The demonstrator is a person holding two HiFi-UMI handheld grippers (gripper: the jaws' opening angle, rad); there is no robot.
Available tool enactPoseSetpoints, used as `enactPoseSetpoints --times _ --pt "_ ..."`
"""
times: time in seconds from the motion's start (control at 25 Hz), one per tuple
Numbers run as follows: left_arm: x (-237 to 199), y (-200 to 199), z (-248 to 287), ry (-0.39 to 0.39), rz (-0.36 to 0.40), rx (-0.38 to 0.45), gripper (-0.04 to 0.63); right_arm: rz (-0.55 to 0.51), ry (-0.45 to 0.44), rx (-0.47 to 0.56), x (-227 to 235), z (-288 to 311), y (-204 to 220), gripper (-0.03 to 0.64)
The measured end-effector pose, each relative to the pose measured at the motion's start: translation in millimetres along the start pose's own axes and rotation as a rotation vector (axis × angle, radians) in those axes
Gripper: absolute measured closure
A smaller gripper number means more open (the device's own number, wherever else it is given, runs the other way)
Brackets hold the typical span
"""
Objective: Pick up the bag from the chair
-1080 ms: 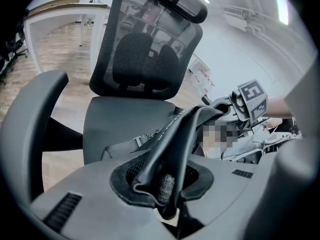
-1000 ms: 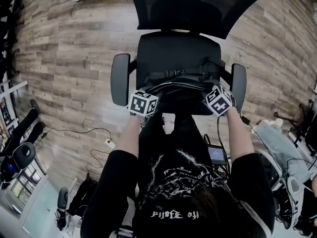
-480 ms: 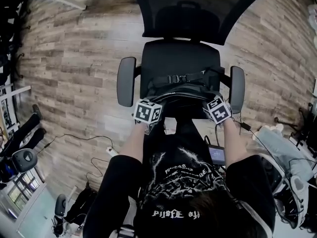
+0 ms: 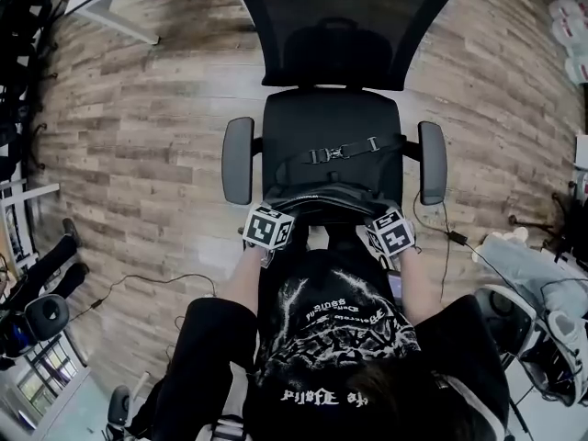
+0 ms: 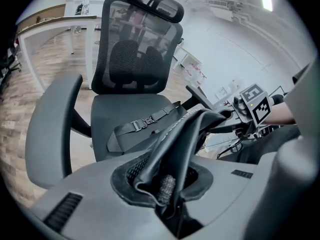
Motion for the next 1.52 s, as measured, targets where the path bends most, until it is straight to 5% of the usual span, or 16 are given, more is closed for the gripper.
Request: enactPoseSetpoints --times 0.4,1.0,1.52 --pt "6.7 28.7 -38.6 0.01 0.039 0.078 0.526 -0.039 0.09 0.051 -47.5 -31.2 2.3 0.529" --pt "15.7 17.6 -91.6 -0.004 0.036 0.14 0.526 -0.017 0.246 0.114 -83.9 -81.2 -27.9 0.526" --pt "17.5 4.3 -148.5 0.024 0.111 0.224 0.525 -0.085 0.303 0.19 -113.4 -124.5 -63.6 0.528"
Point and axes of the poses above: the fingertips, and each gripper's own axes: z forward along the fingers, x to its right, y out of its underside, the point moved 8 cm from there along -z, backward along the fingers, and after that the axes turned 3 degrees about -z, right-handed, at the moved point
